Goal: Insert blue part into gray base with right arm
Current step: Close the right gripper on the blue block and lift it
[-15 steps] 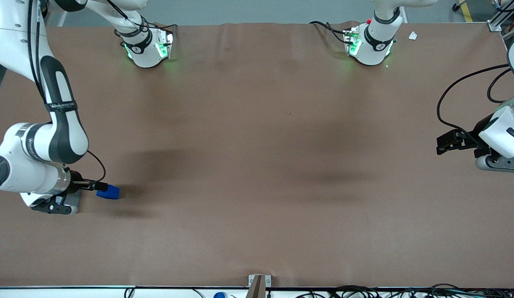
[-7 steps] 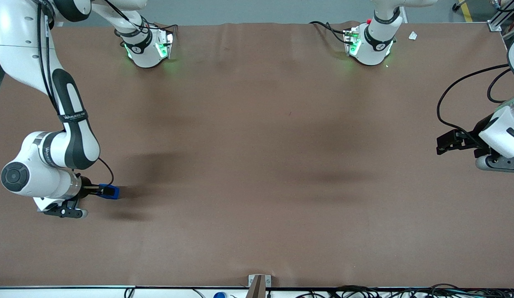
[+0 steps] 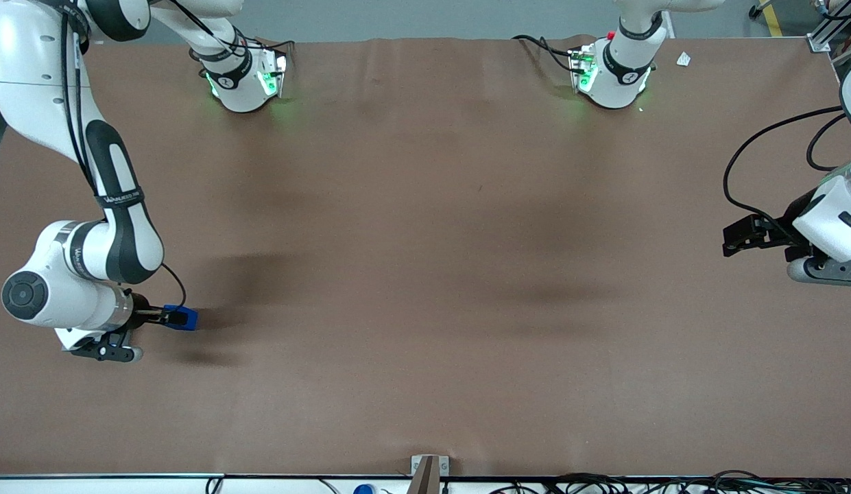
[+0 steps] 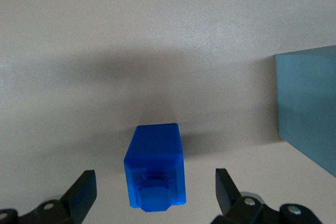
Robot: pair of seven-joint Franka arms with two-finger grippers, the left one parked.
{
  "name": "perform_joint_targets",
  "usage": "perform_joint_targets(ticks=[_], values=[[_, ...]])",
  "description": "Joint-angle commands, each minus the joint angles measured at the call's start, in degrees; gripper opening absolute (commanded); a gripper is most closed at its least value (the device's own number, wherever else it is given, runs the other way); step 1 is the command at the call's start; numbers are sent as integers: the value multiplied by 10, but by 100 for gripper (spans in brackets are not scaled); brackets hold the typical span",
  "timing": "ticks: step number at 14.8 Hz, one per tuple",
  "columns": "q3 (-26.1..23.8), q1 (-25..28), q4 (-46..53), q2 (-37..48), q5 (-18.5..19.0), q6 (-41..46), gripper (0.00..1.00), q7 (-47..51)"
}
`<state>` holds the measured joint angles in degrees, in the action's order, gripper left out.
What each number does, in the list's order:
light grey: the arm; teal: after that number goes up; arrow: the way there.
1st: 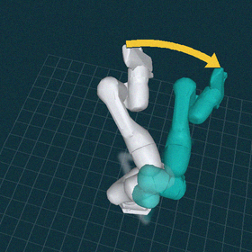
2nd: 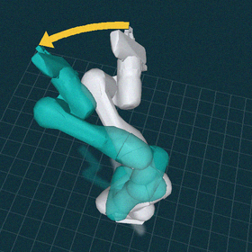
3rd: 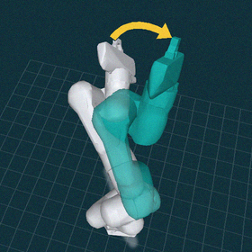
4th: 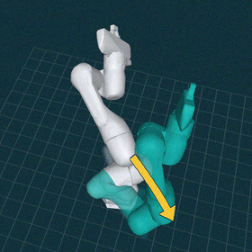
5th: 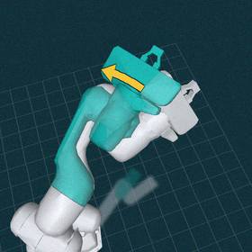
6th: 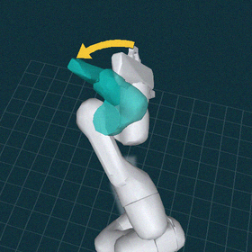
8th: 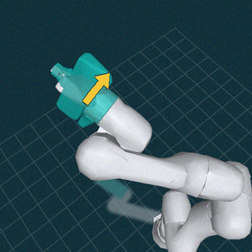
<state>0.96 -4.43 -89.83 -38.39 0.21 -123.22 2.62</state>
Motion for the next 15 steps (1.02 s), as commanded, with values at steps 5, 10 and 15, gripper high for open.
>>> perform_joint_targets(ticks=[5,10,15], values=[[-5,-7,1,-12,7,-8,96,-1],[-5,-8,1,-14,6,-11,70,-2],[-5,-9,1,-15,6,-11,25,-2]])
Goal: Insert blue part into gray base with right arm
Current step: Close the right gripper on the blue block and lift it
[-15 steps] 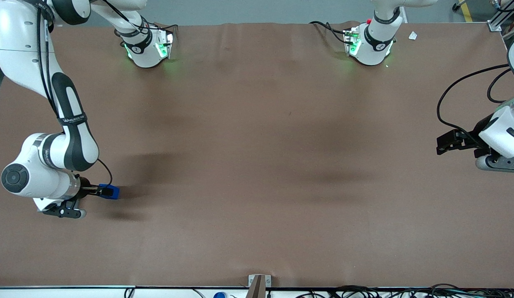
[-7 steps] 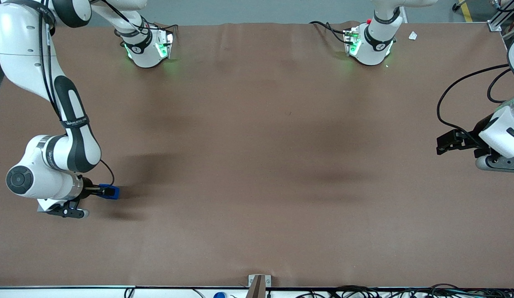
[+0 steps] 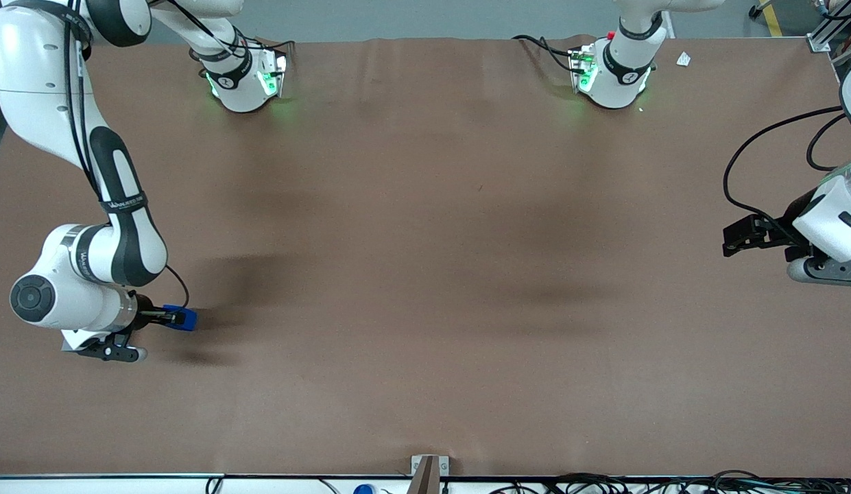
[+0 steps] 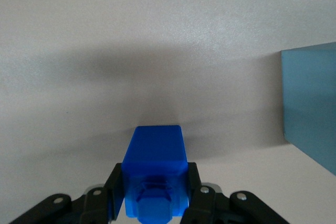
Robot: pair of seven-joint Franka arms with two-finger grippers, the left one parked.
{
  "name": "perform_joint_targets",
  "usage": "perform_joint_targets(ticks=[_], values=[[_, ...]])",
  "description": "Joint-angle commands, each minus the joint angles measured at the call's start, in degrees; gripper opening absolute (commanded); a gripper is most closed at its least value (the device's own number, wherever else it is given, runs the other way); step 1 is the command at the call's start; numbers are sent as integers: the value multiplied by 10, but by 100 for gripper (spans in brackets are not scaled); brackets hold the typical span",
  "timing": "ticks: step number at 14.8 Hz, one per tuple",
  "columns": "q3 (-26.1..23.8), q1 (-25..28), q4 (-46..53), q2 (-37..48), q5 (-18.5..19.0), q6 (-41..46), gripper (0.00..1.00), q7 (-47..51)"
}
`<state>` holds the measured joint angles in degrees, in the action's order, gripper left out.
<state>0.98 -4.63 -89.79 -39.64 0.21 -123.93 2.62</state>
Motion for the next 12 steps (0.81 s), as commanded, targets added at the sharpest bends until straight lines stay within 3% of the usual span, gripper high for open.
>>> perform_joint_targets(ticks=[1,2,6,12], values=[[-5,-6,1,-2,4,-2,8,1],[-5,-6,2,-2,4,-1,2,5],[-5,-13,15,3,7,7,0,-17],[-7,-50,105,20,-1,161,0,-102]])
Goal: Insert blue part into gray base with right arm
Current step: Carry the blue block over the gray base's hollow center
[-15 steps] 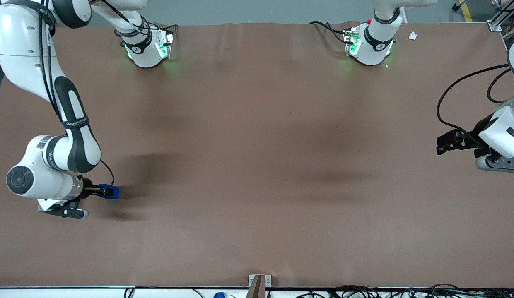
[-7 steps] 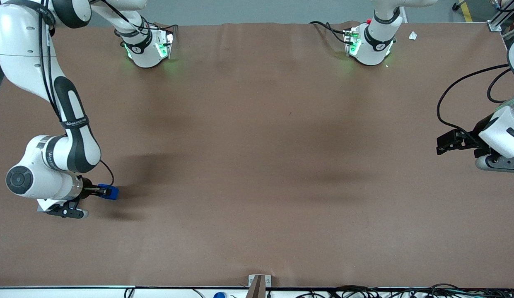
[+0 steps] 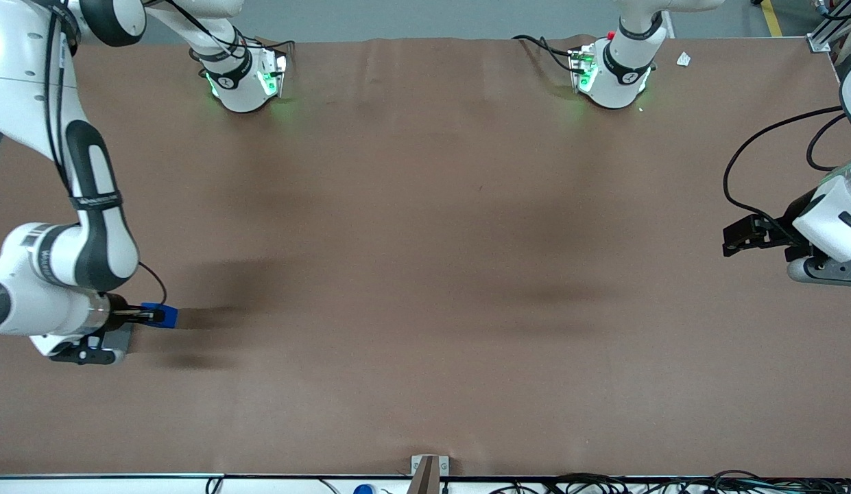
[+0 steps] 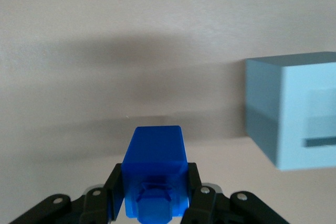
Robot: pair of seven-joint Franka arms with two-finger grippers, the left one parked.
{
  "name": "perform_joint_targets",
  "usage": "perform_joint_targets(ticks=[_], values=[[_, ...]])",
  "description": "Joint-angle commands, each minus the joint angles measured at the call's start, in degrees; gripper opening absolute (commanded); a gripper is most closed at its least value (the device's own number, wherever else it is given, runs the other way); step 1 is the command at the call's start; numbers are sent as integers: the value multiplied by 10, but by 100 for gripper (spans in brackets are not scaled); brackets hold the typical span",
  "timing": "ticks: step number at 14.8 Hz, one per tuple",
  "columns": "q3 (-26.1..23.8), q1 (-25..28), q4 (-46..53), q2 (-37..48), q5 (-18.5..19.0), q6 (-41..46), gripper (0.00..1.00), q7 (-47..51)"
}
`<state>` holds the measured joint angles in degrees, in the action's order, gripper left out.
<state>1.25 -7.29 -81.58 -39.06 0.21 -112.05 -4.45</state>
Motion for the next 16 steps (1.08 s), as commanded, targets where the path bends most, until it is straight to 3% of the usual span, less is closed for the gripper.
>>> perform_joint_targets(ticks=[1,3,8,12,16], values=[[-10,-29,39,14,0,70,0,-56],[-7,-42,65,15,1,111,0,-86],[-5,-87,107,10,9,108,0,-181],[-5,-91,161,-10,11,103,0,-176],[-5,-108,171,-34,10,44,0,-154]])
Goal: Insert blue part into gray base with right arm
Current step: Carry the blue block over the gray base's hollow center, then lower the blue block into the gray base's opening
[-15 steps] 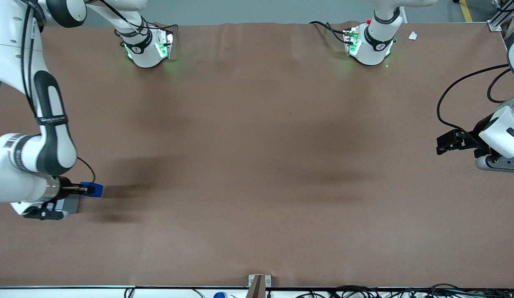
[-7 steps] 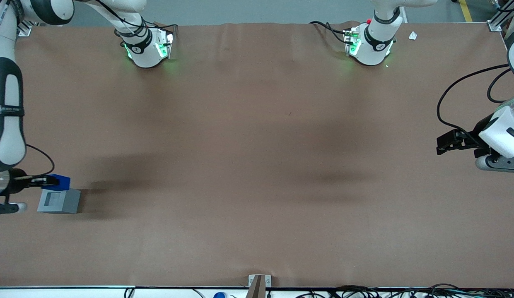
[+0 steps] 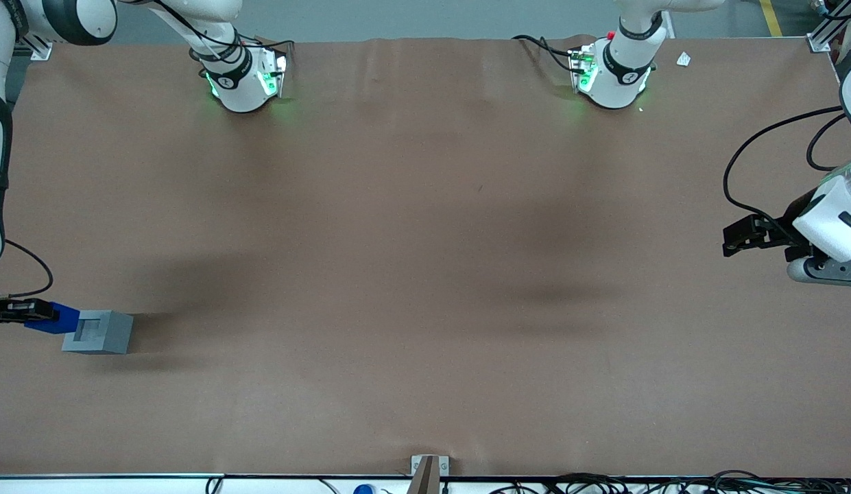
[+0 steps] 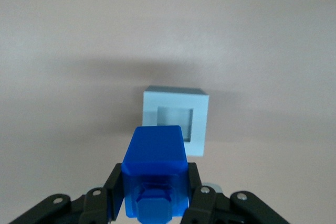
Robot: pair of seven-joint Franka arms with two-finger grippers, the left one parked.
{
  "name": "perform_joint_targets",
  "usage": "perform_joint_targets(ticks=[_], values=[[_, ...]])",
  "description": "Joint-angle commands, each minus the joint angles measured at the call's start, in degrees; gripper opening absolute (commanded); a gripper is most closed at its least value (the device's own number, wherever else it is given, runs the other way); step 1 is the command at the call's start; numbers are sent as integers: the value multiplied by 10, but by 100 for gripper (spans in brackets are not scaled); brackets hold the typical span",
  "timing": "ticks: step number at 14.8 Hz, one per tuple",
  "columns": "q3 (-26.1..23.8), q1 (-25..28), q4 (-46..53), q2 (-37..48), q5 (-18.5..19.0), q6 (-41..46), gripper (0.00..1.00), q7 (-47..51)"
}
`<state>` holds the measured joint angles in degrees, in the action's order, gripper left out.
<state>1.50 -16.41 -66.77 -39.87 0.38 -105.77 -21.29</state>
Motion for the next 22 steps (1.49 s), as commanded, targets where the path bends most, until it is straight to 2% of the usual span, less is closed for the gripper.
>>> perform_joint_targets(ticks=[1,22], values=[[-8,-25,23,-34,5,-33,0,14],[-10,-23,17,-45,-3,-17,0,55]])
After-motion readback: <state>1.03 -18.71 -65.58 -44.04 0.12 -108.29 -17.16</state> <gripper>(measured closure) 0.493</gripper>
